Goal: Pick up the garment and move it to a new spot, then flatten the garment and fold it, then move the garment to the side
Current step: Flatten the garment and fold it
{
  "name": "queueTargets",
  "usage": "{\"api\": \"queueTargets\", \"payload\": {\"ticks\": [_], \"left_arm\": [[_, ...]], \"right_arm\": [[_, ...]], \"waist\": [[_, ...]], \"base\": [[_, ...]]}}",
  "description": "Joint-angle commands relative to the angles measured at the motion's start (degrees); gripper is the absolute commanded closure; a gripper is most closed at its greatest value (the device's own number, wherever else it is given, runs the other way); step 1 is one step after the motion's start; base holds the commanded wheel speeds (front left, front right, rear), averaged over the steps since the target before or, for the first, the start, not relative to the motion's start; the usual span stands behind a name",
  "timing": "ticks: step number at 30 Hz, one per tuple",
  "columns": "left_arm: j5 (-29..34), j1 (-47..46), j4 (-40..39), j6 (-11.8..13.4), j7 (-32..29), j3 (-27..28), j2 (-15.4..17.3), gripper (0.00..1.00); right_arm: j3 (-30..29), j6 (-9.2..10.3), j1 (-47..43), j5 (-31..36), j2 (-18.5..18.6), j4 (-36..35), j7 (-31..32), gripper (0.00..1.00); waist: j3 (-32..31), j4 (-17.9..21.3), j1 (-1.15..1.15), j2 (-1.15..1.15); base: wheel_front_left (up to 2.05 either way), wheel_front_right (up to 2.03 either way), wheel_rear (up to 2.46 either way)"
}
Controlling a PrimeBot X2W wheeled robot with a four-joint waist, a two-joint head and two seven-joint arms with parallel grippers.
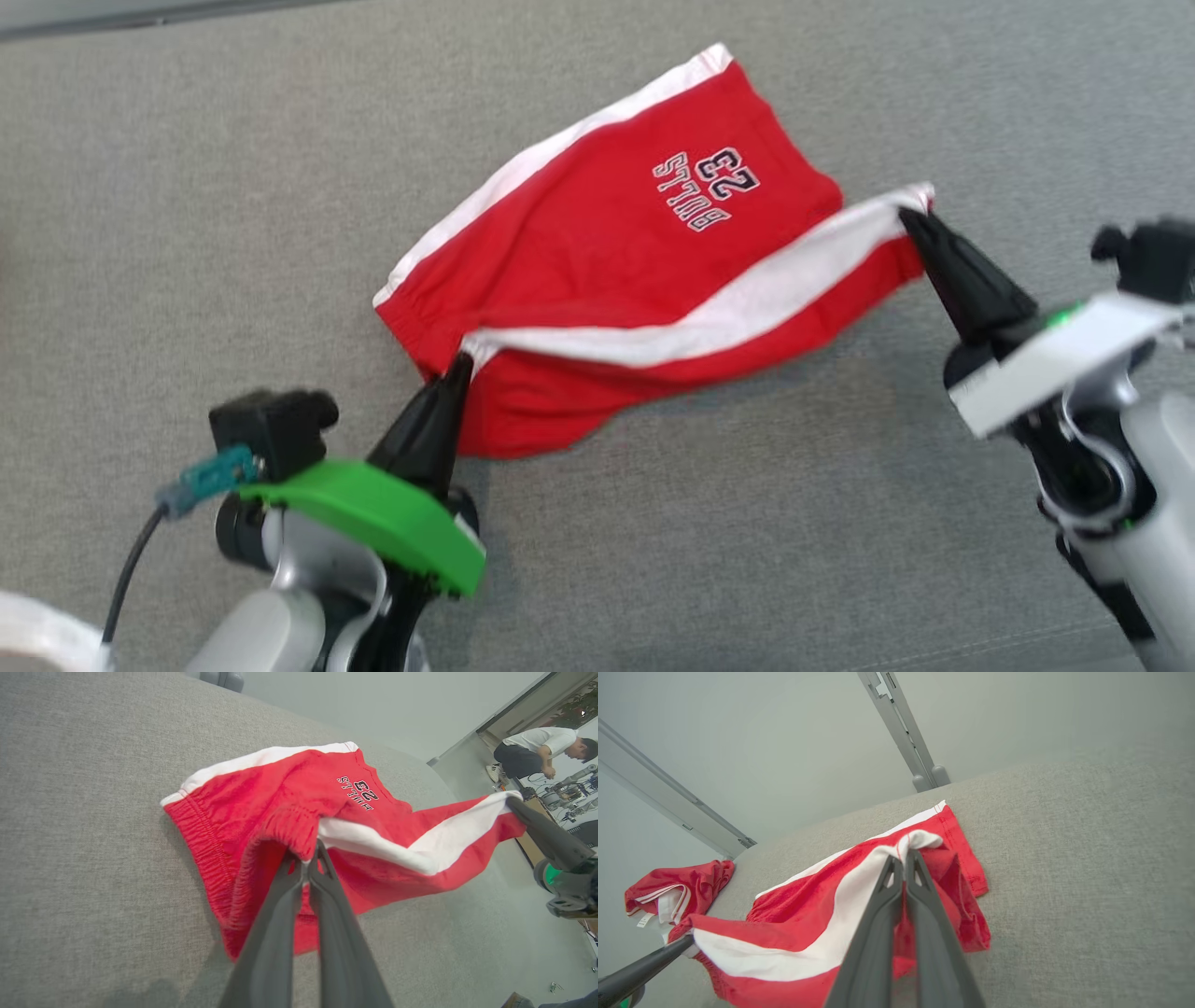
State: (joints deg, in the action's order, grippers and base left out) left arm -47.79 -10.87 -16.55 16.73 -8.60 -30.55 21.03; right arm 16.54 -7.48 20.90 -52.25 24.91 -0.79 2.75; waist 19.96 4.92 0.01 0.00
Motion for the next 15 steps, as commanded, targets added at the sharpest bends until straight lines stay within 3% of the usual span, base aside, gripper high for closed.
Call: {"api": "queueTargets", "payload": {"ticks": [1,8,15], "left_arm": [[-0.2,-1.2,0.3,0.2,-0.2,0.1,-0.4,1.0],[-0.8,-12.3,8.5,0.2,-4.2,0.0,-3.9,1.0],[-1.4,-19.2,17.3,-0.5,-2.2,1.4,-8.1,1.0]], "right_arm": [[0.3,-0.01,1.4,0.1,-0.4,0.6,0.4,1.0],[3.9,0.0,14.7,-0.2,-2.7,12.1,3.0,1.0],[4.9,-0.01,22.9,1.4,-3.3,23.5,0.4,1.0]], "waist": [[3.6,-2.5,-0.01,0.0],[5.6,-5.9,-0.01,0.0],[5.6,-8.5,-0.01,0.0]], "base": [[0.0,0.0,0.0],[0.0,0.0,0.0],[0.0,0.0,0.0]]}}
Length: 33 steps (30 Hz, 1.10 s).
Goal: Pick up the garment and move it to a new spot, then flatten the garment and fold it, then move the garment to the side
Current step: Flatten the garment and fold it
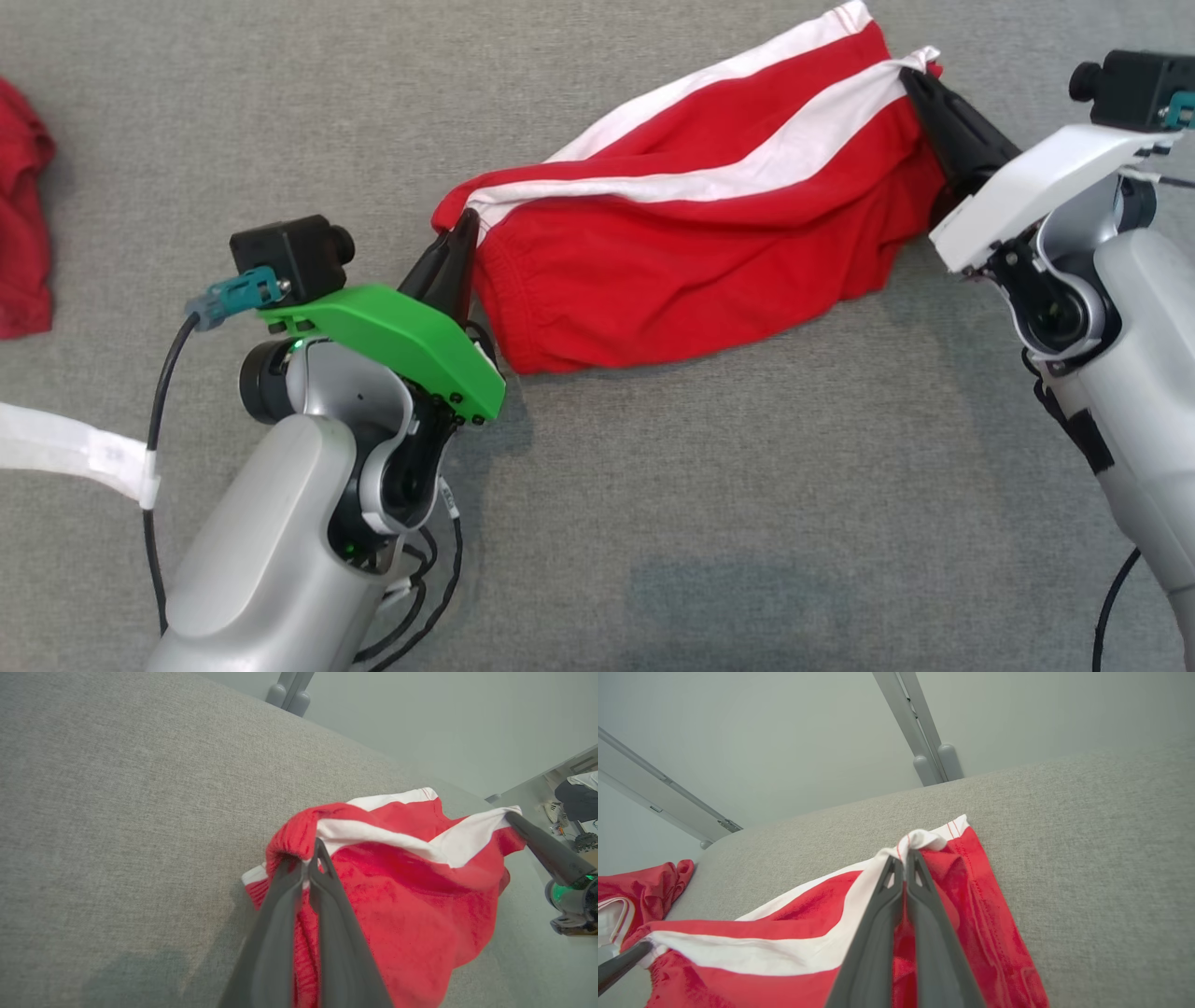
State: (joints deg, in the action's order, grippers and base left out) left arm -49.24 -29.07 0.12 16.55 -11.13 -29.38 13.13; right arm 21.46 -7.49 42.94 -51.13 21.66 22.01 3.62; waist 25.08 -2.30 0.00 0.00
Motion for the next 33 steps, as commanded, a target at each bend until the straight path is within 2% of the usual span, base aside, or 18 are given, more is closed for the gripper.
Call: {"api": "queueTargets", "payload": {"ticks": [1,16,22,31,32,33], "left_arm": [[-0.1,-1.6,1.6,-0.7,0.6,0.3,-0.6,1.0],[-2.0,-9.5,18.4,-4.5,5.9,-0.1,-7.8,1.0],[-2.7,-11.2,22.0,-6.1,7.0,-1.5,-9.1,1.0],[-2.7,-13.6,25.4,-6.5,7.7,-3.2,-9.7,1.0],[-2.8,-13.8,25.7,-6.6,7.8,-3.3,-9.7,1.0],[-3.0,-14.0,25.9,-6.6,8.0,-3.2,-9.7,0.94]], "right_arm": [[0.2,0.0,1.8,0.5,-0.1,2.0,-0.7,1.0],[0.1,0.01,13.4,2.5,-1.9,21.3,-6.8,1.0],[2.5,0.01,15.0,2.6,-1.4,24.1,-7.2,1.0],[6.0,0.01,16.7,4.0,-1.7,26.9,-9.1,0.99],[6.6,0.01,16.8,4.3,-1.6,27.1,-9.6,0.69],[6.9,0.01,16.8,4.4,-1.7,27.3,-10.2,0.18]], "waist": [[0.5,-1.5,0.0,0.0],[2.2,-5.2,0.0,0.0],[2.3,-6.0,0.0,0.0],[1.9,-5.9,0.0,0.0],[1.8,-5.8,0.0,0.0],[1.7,-5.7,0.0,0.0]], "base": [[0.0,0.0,0.0],[0.0,0.0,0.0],[0.0,0.0,0.0],[0.0,0.0,0.0],[0.0,0.0,0.0],[0.0,0.0,0.0]]}}
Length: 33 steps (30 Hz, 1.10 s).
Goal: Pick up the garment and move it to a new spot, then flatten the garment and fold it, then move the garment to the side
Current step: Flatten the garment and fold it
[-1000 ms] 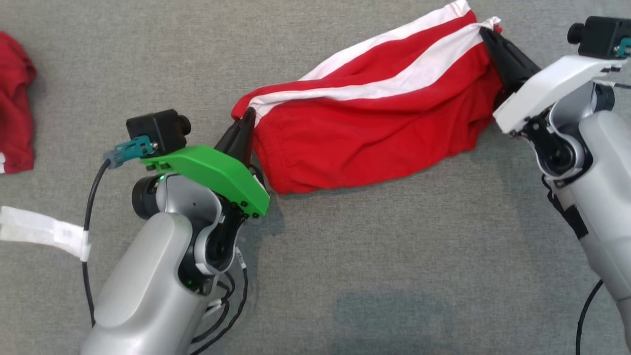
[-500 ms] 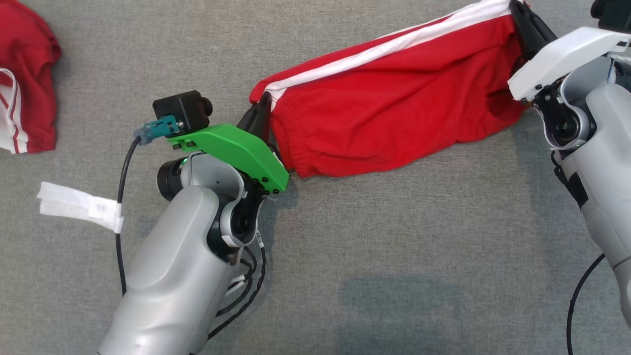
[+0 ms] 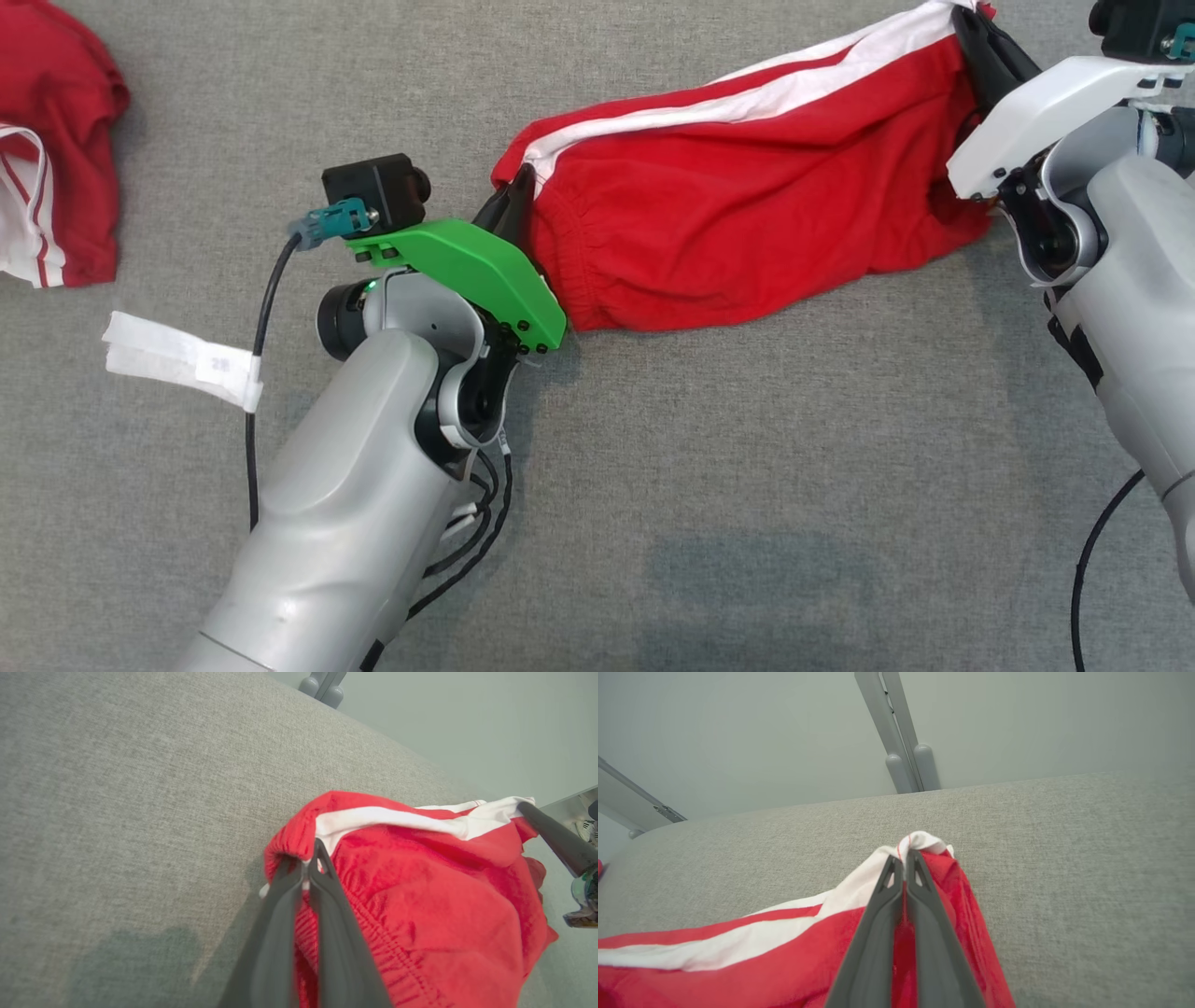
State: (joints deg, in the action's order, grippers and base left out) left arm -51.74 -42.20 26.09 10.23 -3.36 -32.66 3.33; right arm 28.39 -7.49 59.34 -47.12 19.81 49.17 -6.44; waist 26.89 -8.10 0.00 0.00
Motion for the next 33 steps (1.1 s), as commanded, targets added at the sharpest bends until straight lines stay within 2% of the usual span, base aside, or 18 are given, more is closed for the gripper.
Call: {"api": "queueTargets", "payload": {"ticks": [1,2,3,4,8,12,16,23,26,33], "left_arm": [[-0.5,-0.9,0.2,-0.3,0.4,-0.1,0.0,0.83],[-0.7,-0.9,0.4,-0.5,0.5,-0.3,0.0,0.67],[-0.9,-0.8,0.5,-0.6,0.5,-0.3,0.0,0.47],[-0.9,-0.8,0.5,-0.6,0.7,-0.3,0.0,0.0],[0.1,0.0,0.2,-0.3,1.6,-0.8,0.4,0.0],[1.4,2.5,-2.0,0.3,3.3,-1.3,2.3,0.0],[3.4,6.1,-6.0,1.3,5.4,-2.0,4.7,0.0],[6.8,13.7,-13.4,3.4,9.7,-3.0,9.1,0.0],[7.1,17.0,-15.5,3.8,10.9,-2.8,10.9,0.0],[9.2,21.7,-17.9,4.4,14.2,-2.7,15.2,0.0]], "right_arm": [[0.3,0.01,0.4,0.4,0.0,0.4,-0.6,0.0],[0.6,0.01,0.4,0.2,-0.2,0.5,-1.1,0.0],[1.0,0.01,0.4,0.1,-0.2,0.5,-1.5,0.0],[1.4,0.01,0.4,-0.1,-0.1,0.4,-2.0,0.0],[3.4,0.01,-0.2,0.1,0.4,-1.4,-4.5,0.0],[5.4,0.01,-1.9,1.5,2.0,-4.8,-7.3,0.0],[5.0,0.01,-4.6,5.6,3.9,-8.7,-8.7,0.0],[-8.1,0.02,-16.5,18.4,5.1,-22.9,-8.7,0.0],[-13.4,0.02,-23.1,24.0,3.9,-28.0,-8.8,0.0],[-20.2,0.02,-33.0,31.7,0.6,-34.6,-8.8,0.0]], "waist": [[-0.3,0.2,0.0,0.0],[-0.4,0.3,0.0,0.0],[-0.6,0.4,0.0,0.0],[-0.8,0.5,0.0,0.0],[-2.1,1.0,0.0,0.0],[-4.4,1.9,0.0,0.0],[-7.2,2.7,0.0,0.0],[-12.3,3.5,0.0,0.0],[-13.9,3.9,0.0,0.0],[-15.8,5.1,0.0,0.0]], "base": [[0.0,0.0,0.0],[0.0,0.0,0.0],[0.0,0.0,0.0],[0.0,0.0,0.0],[0.0,0.0,0.0],[0.0,0.0,0.0],[0.0,0.0,0.0],[0.0,0.0,0.0],[0.0,0.0,0.0],[0.0,0.0,0.0]]}}
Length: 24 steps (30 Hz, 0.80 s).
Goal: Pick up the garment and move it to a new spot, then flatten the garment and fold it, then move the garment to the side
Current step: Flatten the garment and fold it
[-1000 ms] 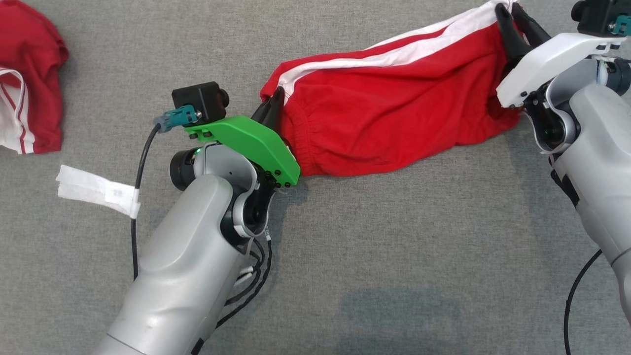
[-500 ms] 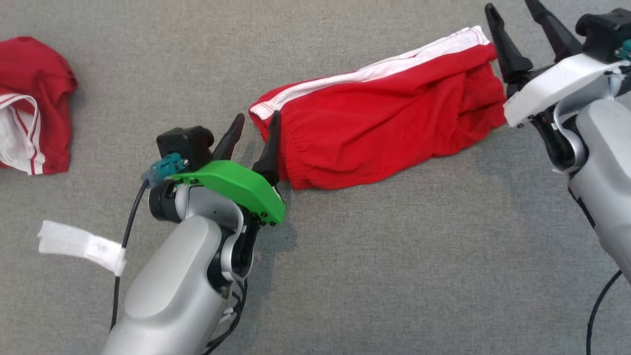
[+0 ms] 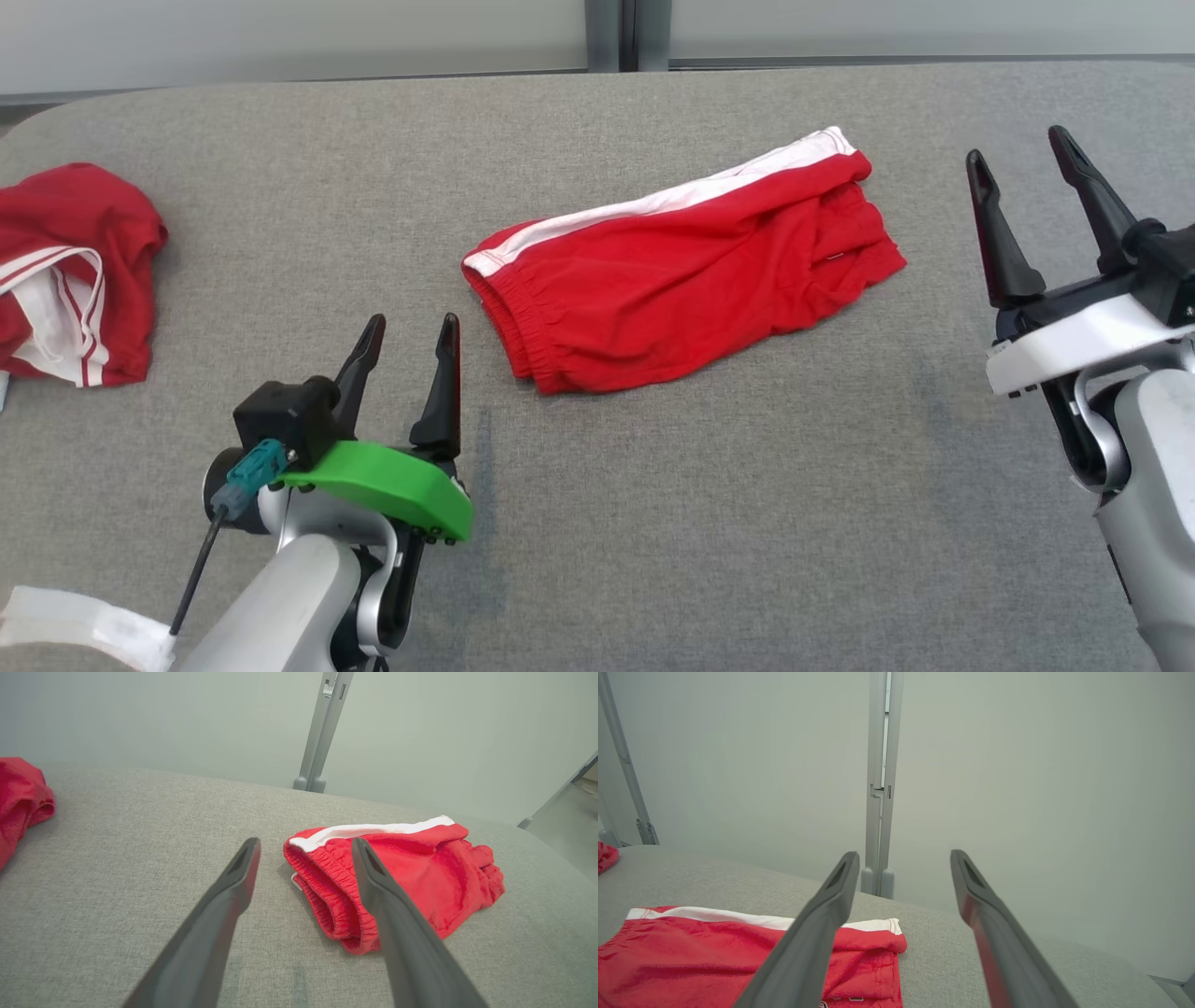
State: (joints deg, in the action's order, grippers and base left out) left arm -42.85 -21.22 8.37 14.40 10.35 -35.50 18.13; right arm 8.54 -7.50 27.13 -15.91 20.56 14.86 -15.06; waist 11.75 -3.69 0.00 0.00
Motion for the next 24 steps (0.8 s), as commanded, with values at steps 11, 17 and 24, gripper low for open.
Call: {"api": "queueTargets", "payload": {"ticks": [11,17,24], "left_arm": [[5.5,4.4,-3.5,-0.2,4.5,0.3,1.9,0.0],[7.4,6.2,-4.8,-1.1,4.9,0.8,1.1,0.0],[9.6,7.2,-5.6,-3.0,4.9,3.2,-0.9,0.0]], "right_arm": [[-5.5,0.03,-2.8,5.1,-2.7,3.3,-0.1,0.0],[-6.3,0.03,3.9,3.0,-1.6,13.8,6.7,0.0],[-7.8,0.03,12.5,-0.3,-0.9,24.7,15.4,0.0]], "waist": [[1.5,-1.9,0.0,0.0],[3.9,-5.7,0.0,0.0],[7.0,-10.8,0.0,0.0]], "base": [[0.0,0.0,0.0],[0.0,0.0,0.0],[0.0,0.0,0.0]]}}
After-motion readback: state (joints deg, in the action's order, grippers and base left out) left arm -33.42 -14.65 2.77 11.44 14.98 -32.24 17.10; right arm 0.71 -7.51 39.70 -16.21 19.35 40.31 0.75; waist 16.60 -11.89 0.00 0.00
